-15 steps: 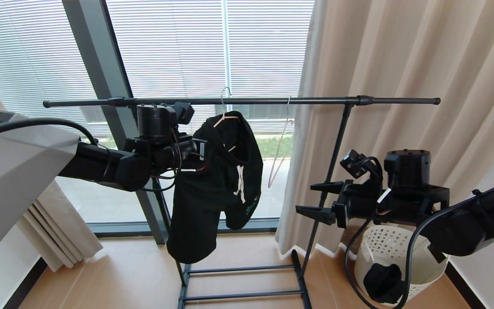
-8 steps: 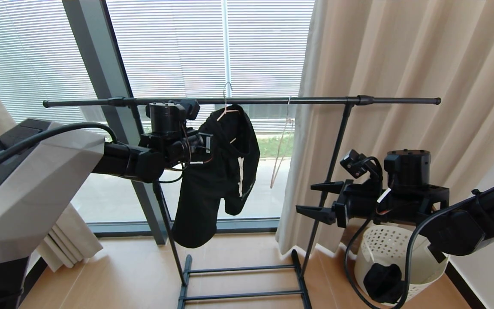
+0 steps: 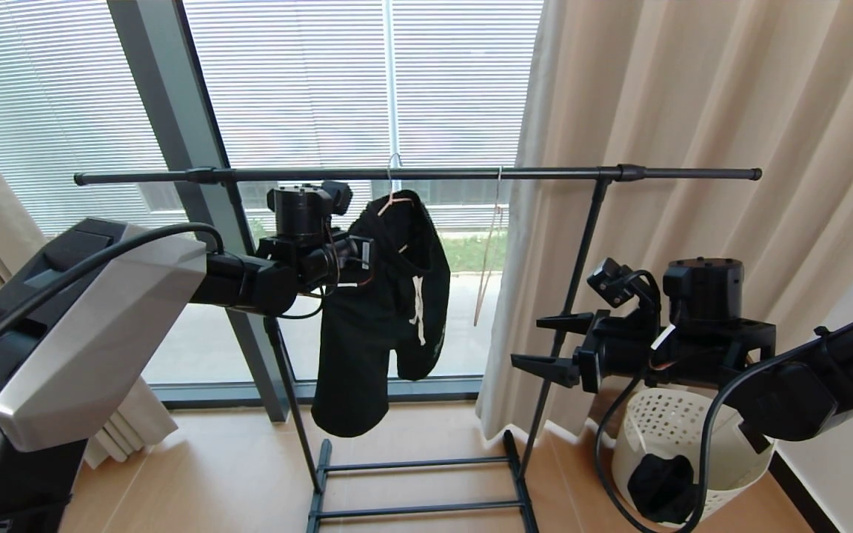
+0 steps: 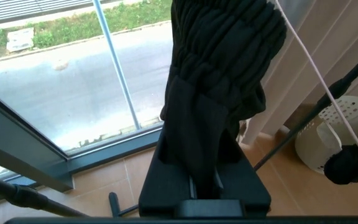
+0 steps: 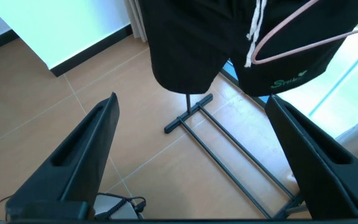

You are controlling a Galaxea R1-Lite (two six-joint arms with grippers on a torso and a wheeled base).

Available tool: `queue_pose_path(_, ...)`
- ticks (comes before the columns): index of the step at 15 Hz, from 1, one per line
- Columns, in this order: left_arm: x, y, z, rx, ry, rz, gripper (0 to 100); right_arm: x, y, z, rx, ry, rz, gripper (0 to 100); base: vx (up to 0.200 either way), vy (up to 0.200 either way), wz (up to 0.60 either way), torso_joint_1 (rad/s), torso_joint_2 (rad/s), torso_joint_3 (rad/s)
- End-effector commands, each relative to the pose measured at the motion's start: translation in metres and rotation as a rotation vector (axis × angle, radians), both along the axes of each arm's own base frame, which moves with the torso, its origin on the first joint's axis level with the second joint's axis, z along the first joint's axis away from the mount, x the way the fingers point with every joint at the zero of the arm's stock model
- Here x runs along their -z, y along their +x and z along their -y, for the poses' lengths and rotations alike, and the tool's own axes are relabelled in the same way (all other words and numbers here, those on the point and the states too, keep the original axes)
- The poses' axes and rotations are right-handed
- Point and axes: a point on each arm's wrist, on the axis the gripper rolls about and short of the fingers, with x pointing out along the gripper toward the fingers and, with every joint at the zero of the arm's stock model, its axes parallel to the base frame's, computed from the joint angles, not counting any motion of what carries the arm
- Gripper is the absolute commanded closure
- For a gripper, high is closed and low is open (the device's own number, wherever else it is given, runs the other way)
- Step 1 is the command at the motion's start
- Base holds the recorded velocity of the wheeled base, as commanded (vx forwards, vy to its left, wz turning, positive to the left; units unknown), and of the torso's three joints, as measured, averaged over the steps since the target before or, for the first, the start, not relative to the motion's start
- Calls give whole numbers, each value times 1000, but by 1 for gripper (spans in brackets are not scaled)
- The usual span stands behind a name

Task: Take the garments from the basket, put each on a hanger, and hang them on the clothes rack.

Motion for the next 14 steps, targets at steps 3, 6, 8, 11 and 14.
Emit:
queue_pose_path(3, 7, 2, 1, 1, 4, -11, 100, 0, 0, 0, 0, 0, 0, 0, 0, 0, 0, 0, 0, 0)
queue_pose_path(6, 10, 1, 1, -1, 7, -25, 100, 0, 0, 0, 0, -1, 1, 0, 0, 0, 0, 0, 0, 0)
queue_pose_path(8, 13, 0, 1, -2, 7, -35, 100, 0, 0, 0, 0, -1, 1, 0, 0, 0, 0, 0, 0, 0)
queue_pose_path(11, 14, -1, 0, -3, 4, -44, 0, 0, 0, 0, 0, -1, 1, 0, 0, 0, 0, 0, 0, 0)
queue_pose_path(14, 12, -15, -4, -4, 12, -75, 0, 0, 0, 0, 0, 0, 3, 0, 0, 0, 0, 0, 0, 0)
